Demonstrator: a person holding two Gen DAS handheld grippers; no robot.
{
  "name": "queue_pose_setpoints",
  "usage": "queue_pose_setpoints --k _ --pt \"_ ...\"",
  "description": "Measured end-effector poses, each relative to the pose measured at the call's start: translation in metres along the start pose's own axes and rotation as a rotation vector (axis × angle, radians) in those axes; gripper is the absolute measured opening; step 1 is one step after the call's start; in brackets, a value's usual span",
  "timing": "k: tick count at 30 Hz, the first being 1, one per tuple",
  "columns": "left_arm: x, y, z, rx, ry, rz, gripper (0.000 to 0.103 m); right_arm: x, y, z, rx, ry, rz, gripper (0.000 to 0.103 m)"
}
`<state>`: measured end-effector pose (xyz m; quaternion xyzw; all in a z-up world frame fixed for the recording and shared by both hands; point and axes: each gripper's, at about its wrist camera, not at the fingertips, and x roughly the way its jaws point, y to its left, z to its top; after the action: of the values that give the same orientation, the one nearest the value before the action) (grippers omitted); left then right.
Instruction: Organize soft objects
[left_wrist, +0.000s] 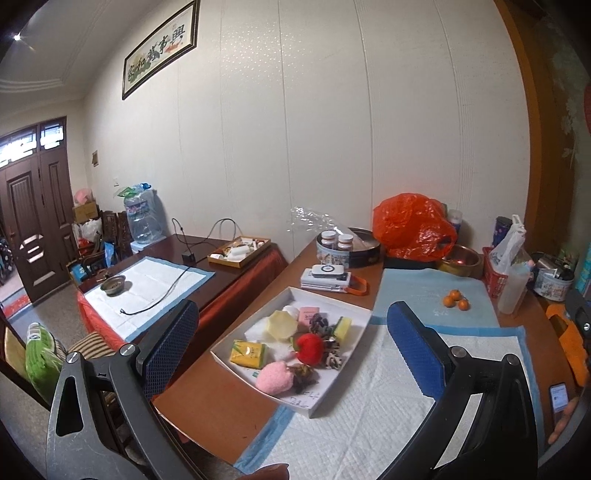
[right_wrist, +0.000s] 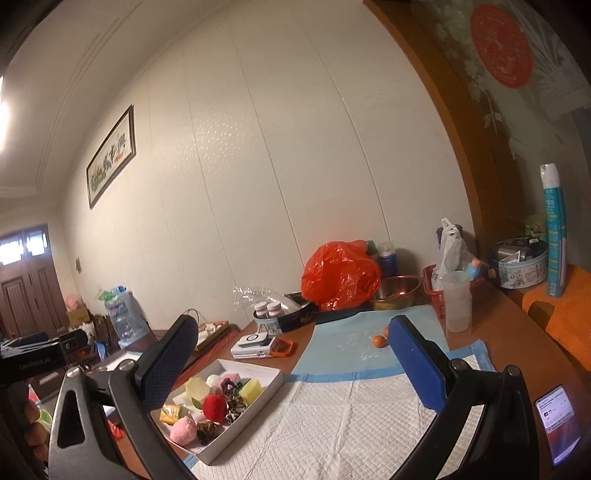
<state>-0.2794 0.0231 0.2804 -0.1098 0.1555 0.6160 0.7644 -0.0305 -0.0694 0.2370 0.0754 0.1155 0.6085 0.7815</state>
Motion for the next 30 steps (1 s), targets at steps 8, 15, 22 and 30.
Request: queue_pose_setpoints --k 8,15,22,30 --pt "-0.010 -0.021 -0.003 -0.014 0.043 -0.098 0.103 -0.003 -0.018 0.001 0.006 0.014 0.031 0.103" --pt "-0.007 -0.036 -0.007 0.005 0.086 -0.139 0.103 0.000 -0.032 -0.004 0.035 0.036 0.044 0.103" --pt "-0.007 -0.037 -0.012 0.003 0.077 -0.128 0.103 -0.001 -0.035 -0.005 0.040 0.032 0.039 0.103" --pt "0.031 -0.035 -0.029 0.018 0.210 -0.095 0.103 -0.006 -0.029 -0.007 0.006 0.027 0.032 0.103"
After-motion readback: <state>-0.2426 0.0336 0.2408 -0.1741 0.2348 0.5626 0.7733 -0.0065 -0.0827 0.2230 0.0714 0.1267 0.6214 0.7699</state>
